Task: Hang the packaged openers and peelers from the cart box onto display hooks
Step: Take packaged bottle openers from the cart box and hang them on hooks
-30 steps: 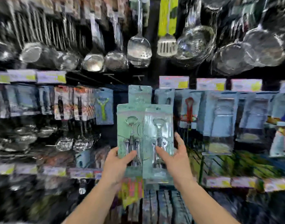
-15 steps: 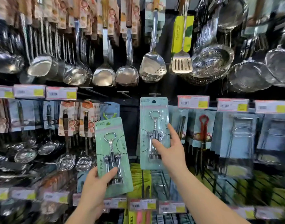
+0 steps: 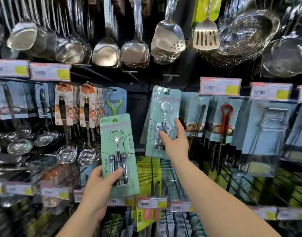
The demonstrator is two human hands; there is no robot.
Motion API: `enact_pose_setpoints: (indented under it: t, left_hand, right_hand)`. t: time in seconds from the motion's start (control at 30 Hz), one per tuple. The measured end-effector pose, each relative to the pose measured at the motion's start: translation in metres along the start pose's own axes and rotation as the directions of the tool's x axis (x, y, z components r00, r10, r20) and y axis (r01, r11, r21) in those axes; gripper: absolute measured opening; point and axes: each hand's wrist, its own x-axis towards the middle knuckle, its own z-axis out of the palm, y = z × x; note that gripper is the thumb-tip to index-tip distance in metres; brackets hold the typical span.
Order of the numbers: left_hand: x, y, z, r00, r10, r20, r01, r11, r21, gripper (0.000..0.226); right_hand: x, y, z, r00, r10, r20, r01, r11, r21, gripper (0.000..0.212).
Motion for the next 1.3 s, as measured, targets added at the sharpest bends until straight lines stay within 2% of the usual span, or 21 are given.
enact_pose_setpoints:
  t: [0.13, 0.23, 0.3, 0.4, 0.47, 0.53, 0.63, 0.73, 0.9, 1.17, 1.3]
  left_hand:
    - [0.002, 0.000, 0.001, 1.000, -0.008, -0.006, 0.007, 1.000, -0.016, 0.120]
    - [0.003, 0.001, 0.001, 1.000, -0.009, -0.016, 0.009, 1.000, -0.009, 0.110]
    - [0.004, 0.002, 0.002, 1.000, -0.007, -0.005, 0.007, 1.000, 0.001, 0.091]
    - [0.005, 0.004, 0.009, 1.000, 0.010, -0.004, -0.009, 0.998, 0.067, 0.059]
    - [0.007, 0.006, 0.015, 1.000, 0.024, 0.000, -0.024, 0.996, 0.081, 0.048]
    - [0.008, 0.012, 0.026, 0.998, 0.048, 0.034, -0.050, 0.995, 0.083, 0.040]
    - [0.010, 0.022, 0.049, 0.992, 0.094, 0.083, -0.101, 0.991, 0.087, 0.037]
    - [0.010, 0.034, 0.081, 0.983, 0.139, 0.122, -0.153, 0.983, 0.106, 0.038]
    - [0.001, 0.041, 0.119, 0.967, 0.206, 0.149, -0.218, 0.974, 0.066, 0.043]
    - [-0.006, 0.046, 0.126, 0.942, 0.297, 0.158, -0.310, 0.948, 0.069, 0.041]
    - [0.006, 0.055, 0.134, 0.968, 0.202, 0.150, -0.211, 0.976, 0.044, 0.040]
  right_hand:
    - [0.026, 0.011, 0.016, 0.997, 0.046, -0.069, -0.049, 0.998, -0.040, 0.070]
    - [0.046, 0.011, 0.024, 0.984, 0.126, -0.124, -0.143, 0.979, -0.142, 0.071]
    - [0.057, 0.009, 0.026, 0.977, 0.168, -0.132, -0.195, 0.955, -0.225, 0.071]
    - [0.059, 0.001, 0.023, 0.973, 0.221, -0.069, -0.232, 0.917, -0.326, 0.077]
    - [0.044, -0.004, 0.020, 0.986, 0.159, -0.055, -0.168, 0.929, -0.331, 0.076]
    - [0.017, -0.005, 0.014, 0.998, 0.023, -0.065, -0.038, 0.971, -0.235, 0.064]
    - [-0.029, -0.007, 0.003, 1.000, 0.000, -0.021, 0.000, 1.000, -0.002, 0.045]
    - [-0.059, -0.008, -0.007, 0.998, -0.056, 0.015, 0.055, 0.997, 0.052, 0.042]
    - [-0.065, -0.021, -0.022, 0.990, -0.139, 0.001, 0.139, 0.990, 0.035, 0.050]
    - [-0.059, -0.023, -0.030, 0.982, -0.189, -0.027, 0.189, 0.982, -0.014, 0.048]
    - [-0.041, -0.031, -0.028, 0.984, -0.174, -0.030, 0.172, 0.982, -0.073, 0.051]
